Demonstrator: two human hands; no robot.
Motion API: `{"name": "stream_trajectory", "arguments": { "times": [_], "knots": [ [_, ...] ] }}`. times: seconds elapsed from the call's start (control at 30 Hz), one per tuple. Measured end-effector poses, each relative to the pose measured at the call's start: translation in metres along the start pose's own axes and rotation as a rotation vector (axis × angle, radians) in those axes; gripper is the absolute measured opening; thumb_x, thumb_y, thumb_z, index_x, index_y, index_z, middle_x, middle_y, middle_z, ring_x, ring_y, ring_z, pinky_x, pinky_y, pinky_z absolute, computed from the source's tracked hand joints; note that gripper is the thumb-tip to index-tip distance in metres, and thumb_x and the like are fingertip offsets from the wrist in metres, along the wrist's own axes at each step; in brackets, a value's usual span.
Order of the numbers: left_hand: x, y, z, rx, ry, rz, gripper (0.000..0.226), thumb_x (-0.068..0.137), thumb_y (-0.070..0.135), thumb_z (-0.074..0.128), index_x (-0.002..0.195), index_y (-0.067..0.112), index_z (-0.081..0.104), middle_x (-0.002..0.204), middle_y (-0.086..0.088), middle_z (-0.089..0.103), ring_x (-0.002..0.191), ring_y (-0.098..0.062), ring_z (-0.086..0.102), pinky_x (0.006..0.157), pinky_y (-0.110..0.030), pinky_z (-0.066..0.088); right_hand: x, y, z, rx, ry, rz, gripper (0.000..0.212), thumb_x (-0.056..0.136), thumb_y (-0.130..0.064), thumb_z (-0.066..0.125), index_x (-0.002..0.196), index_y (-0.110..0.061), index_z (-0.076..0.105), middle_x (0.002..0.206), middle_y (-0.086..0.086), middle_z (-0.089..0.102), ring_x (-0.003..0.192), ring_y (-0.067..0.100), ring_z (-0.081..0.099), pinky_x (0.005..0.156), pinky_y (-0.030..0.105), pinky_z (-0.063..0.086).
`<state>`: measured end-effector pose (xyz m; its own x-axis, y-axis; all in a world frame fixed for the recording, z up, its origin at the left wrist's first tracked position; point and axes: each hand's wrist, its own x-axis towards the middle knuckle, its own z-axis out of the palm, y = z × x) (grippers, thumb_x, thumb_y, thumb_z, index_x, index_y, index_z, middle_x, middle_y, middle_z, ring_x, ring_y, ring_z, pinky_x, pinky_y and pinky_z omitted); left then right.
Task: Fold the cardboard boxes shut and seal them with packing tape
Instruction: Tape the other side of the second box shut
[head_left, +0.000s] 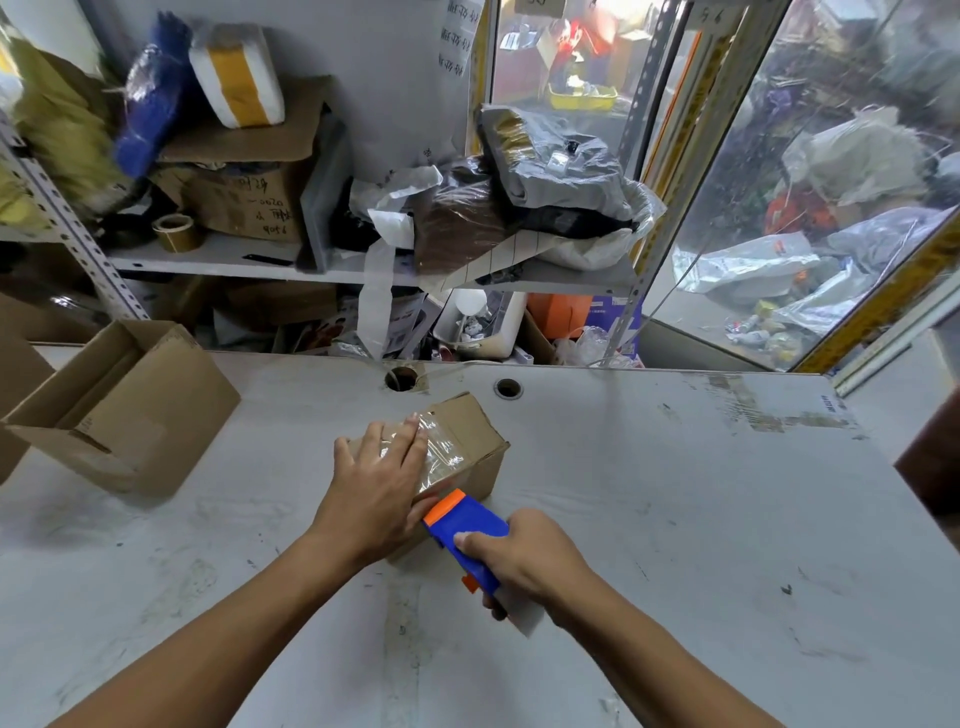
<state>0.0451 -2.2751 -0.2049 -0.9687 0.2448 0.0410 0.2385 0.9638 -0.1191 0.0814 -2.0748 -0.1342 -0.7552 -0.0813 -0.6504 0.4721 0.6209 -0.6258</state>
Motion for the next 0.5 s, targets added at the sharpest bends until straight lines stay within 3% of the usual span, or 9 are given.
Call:
{"name": "stream_trajectory", "arguments": {
  "times": [0.13,0.17,0.23,0.3,0.4,0.47,0.5],
  "knots": [
    [0.0,0.004,-0.003,0.015,0.0,-0.001,0.079,0.092,0.067,0.037,0.147,0.011,0.044,0.155,-0.011,0.043,0.121,-0.037,0.048,0.083,-0.052,0.043,-0.002,-0.016,-0.01,-0.095,-0.06,0.053,0.037,0.088,-0.042,0.068,0.087,-0.01,0.049,0.062,0.008,0.066,0.056,0.025,0.065,0.068,0.036,0.06],
    [-0.001,0.004,-0.004,0.021,-0.004,-0.004,0.078,0.091,0.066,0.04,0.147,0.011,0.045,0.154,-0.012,0.043,0.121,-0.038,0.048,0.083,-0.052,0.043,-0.001,-0.021,-0.012,-0.108,-0.068,0.057,0.037,0.089,-0.042,0.068,0.09,-0.009,0.05,0.062,0.007,0.065,0.054,0.023,0.064,0.066,0.032,0.06],
    [0.0,0.003,-0.007,0.008,-0.01,-0.01,0.078,0.089,0.065,0.048,0.145,0.012,0.046,0.153,-0.012,0.045,0.122,-0.039,0.05,0.082,-0.052,0.044,-0.003,-0.032,-0.019,-0.133,-0.068,0.063,0.037,0.092,-0.039,0.066,0.098,-0.006,0.05,0.062,0.005,0.061,0.046,0.015,0.058,0.047,0.019,0.052],
    [0.0,0.003,-0.007,0.003,-0.016,-0.01,0.077,0.087,0.064,0.053,0.144,0.012,0.049,0.151,-0.012,0.047,0.121,-0.039,0.052,0.08,-0.053,0.045,-0.002,-0.032,-0.02,-0.185,-0.032,0.046,0.034,0.093,-0.037,0.064,0.096,-0.005,0.052,0.063,0.004,0.059,0.05,0.013,0.058,0.041,0.017,0.043],
    [-0.005,0.006,-0.008,-0.052,0.035,-0.027,0.075,0.083,0.058,0.062,0.141,0.012,0.05,0.149,-0.011,0.05,0.118,-0.038,0.053,0.079,-0.052,0.045,0.002,-0.003,-0.004,-0.321,-0.015,0.149,0.024,0.088,-0.031,0.065,0.08,-0.011,0.055,0.067,0.003,0.06,0.069,0.018,0.068,0.043,0.017,0.044],
    [-0.004,0.009,-0.005,-0.064,0.035,-0.017,0.075,0.081,0.056,0.065,0.139,0.012,0.053,0.149,-0.012,0.051,0.119,-0.039,0.054,0.082,-0.056,0.045,0.01,0.018,0.003,-0.18,0.036,0.189,0.027,0.086,-0.036,0.067,0.085,-0.013,0.053,0.067,0.003,0.062,0.059,0.017,0.067,0.043,0.017,0.052],
    [-0.001,0.01,-0.006,-0.056,0.06,-0.032,0.074,0.08,0.056,0.067,0.138,0.012,0.054,0.148,-0.012,0.051,0.122,-0.042,0.054,0.087,-0.063,0.044,0.018,0.021,0.001,-0.119,0.101,0.155,0.03,0.085,-0.039,0.067,0.088,-0.012,0.054,0.07,0.005,0.068,0.058,0.019,0.07,0.052,0.021,0.06]
  ]
}}
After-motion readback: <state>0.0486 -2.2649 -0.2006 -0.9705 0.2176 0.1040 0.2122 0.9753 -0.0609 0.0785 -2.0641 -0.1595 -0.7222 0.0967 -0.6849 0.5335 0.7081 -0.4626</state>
